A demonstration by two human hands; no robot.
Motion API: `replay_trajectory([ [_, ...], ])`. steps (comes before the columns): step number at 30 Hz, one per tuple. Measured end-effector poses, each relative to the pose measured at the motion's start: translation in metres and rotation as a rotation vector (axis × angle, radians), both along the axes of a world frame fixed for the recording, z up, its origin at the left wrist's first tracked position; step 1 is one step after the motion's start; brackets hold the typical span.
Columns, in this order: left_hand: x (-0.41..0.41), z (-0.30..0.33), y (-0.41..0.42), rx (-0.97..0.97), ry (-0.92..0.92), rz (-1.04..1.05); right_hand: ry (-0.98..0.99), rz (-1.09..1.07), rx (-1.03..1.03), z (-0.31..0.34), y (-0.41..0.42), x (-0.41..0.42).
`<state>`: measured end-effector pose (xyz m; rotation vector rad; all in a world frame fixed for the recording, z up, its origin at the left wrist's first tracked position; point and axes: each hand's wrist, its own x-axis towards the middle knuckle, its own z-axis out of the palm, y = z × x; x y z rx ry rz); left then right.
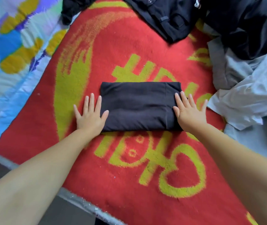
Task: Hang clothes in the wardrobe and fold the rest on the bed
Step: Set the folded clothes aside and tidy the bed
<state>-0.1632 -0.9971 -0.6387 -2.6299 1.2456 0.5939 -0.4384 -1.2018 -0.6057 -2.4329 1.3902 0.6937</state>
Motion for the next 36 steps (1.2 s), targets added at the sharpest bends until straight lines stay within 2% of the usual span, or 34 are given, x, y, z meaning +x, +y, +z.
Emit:
replay_trajectory([
  [2,0.001,0.012,0.005,-0.075,-0.03,-0.068,-0.014,-0.02,-0.063,0.014,-0.003,-0.003],
  [5,-0.032,0.029,-0.002,-0.287,-0.028,-0.384,-0.241,0.197,-0.093,0.029,0.022,0.005],
  [7,-0.067,0.028,-0.001,-0.267,-0.029,-0.582,-0.235,0.357,-0.013,0.027,0.054,0.01],
  [8,-0.08,0.024,-0.001,-0.21,-0.02,-0.596,-0.167,0.386,0.007,0.022,0.067,0.013],
  [10,-0.092,0.013,-0.008,-0.121,-0.023,-0.498,-0.065,0.351,-0.03,0.007,0.072,0.017],
  [12,-0.089,0.01,-0.019,-0.106,-0.049,-0.412,-0.052,0.292,-0.083,0.0,0.065,0.024],
  [14,-0.083,0.011,-0.027,-0.092,-0.053,-0.41,-0.033,0.277,-0.088,-0.001,0.059,0.031],
  [18,-0.071,0.035,-0.035,-0.052,0.075,-0.417,-0.009,0.266,-0.042,0.02,0.049,0.038],
  [23,-0.065,0.102,-0.041,-0.048,0.161,-0.378,0.016,0.275,-0.008,0.09,0.044,0.047],
  [26,-0.058,0.162,-0.019,-0.041,0.118,-0.394,0.033,0.346,-0.045,0.154,0.063,0.056],
  [30,-0.056,0.23,0.036,-0.065,0.024,-0.359,0.044,0.469,-0.095,0.23,0.105,0.065],
  [36,-0.086,0.304,0.15,-0.165,-0.07,-0.138,-0.01,0.693,-0.183,0.308,0.191,0.066],
])
